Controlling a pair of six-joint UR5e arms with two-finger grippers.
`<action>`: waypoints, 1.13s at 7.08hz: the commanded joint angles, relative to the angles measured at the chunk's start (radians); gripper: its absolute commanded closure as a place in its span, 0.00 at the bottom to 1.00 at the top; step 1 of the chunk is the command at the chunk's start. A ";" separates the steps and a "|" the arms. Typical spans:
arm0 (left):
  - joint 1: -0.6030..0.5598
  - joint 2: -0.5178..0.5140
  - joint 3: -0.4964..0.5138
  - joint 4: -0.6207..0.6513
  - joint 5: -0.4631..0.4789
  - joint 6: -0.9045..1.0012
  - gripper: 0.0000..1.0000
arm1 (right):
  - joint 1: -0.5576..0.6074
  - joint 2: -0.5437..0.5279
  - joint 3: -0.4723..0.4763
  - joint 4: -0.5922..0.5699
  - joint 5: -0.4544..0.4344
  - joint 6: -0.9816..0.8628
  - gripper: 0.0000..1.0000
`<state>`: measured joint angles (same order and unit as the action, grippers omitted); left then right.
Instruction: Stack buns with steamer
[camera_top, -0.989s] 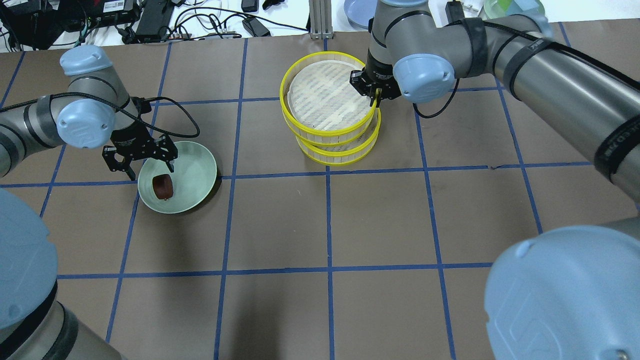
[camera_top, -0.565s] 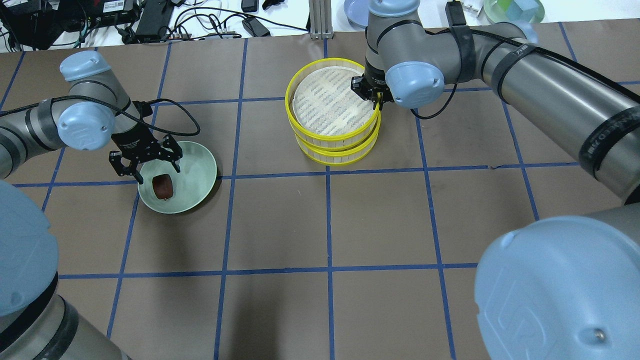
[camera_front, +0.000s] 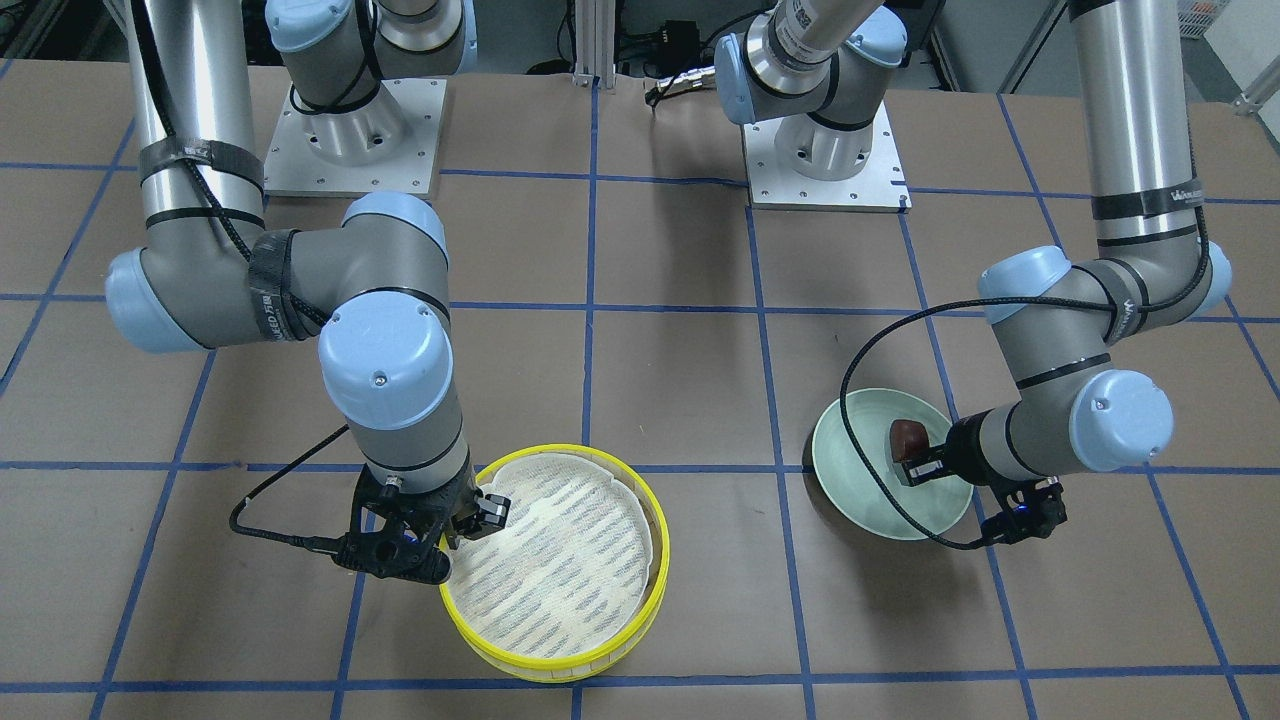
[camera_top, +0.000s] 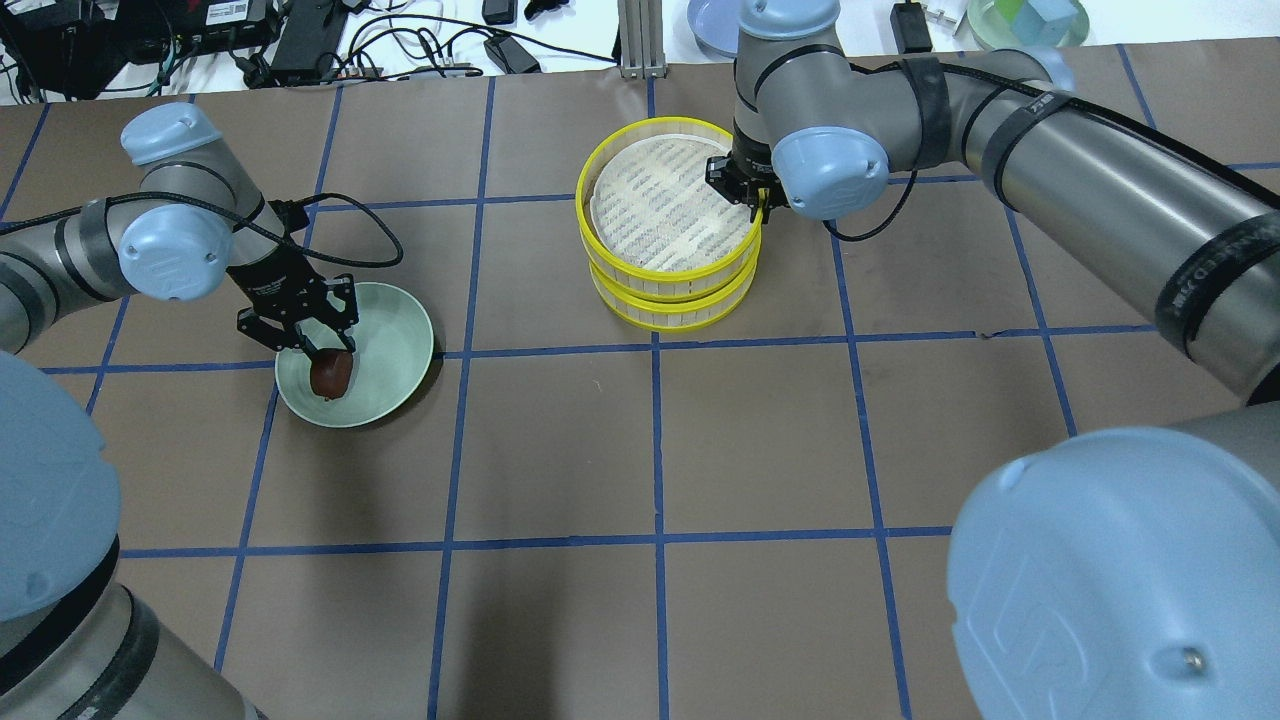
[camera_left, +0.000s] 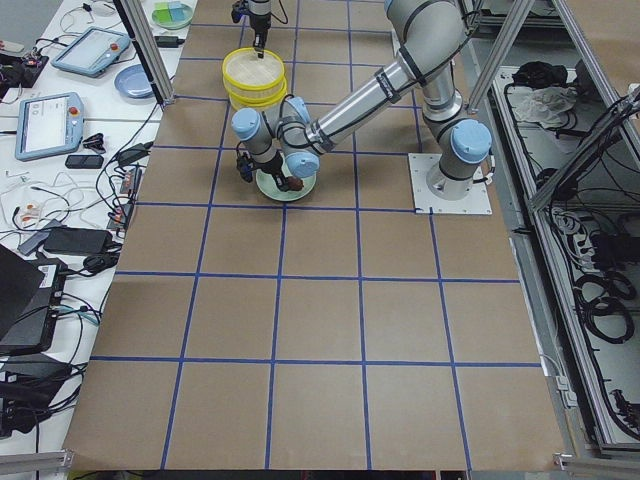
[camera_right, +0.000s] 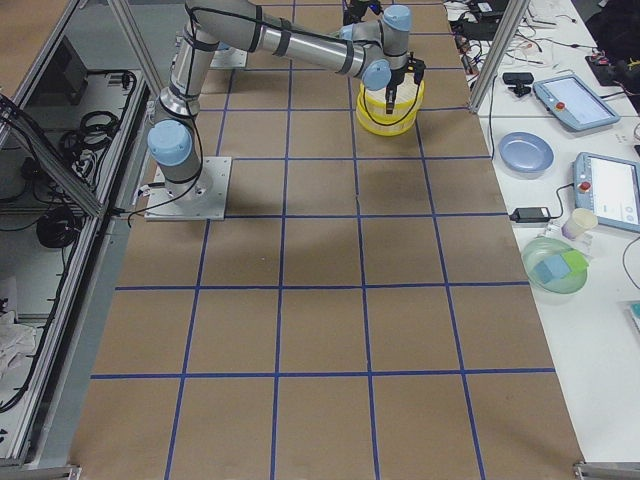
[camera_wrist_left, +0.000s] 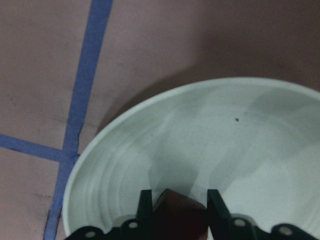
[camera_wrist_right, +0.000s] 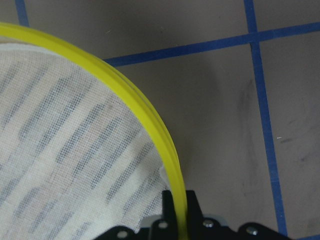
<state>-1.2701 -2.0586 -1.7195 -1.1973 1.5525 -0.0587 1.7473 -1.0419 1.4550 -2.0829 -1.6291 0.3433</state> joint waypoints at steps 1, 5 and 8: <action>0.000 0.011 0.004 0.002 -0.002 -0.009 1.00 | 0.000 0.005 0.002 0.000 -0.002 -0.003 1.00; -0.053 0.093 0.102 0.018 -0.141 -0.231 1.00 | 0.000 0.005 0.002 0.024 -0.006 0.014 1.00; -0.113 0.152 0.124 0.021 -0.158 -0.367 1.00 | 0.000 -0.003 -0.004 0.029 -0.008 0.025 1.00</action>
<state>-1.3569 -1.9335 -1.6031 -1.1770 1.4016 -0.3729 1.7471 -1.0422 1.4542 -2.0563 -1.6355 0.3653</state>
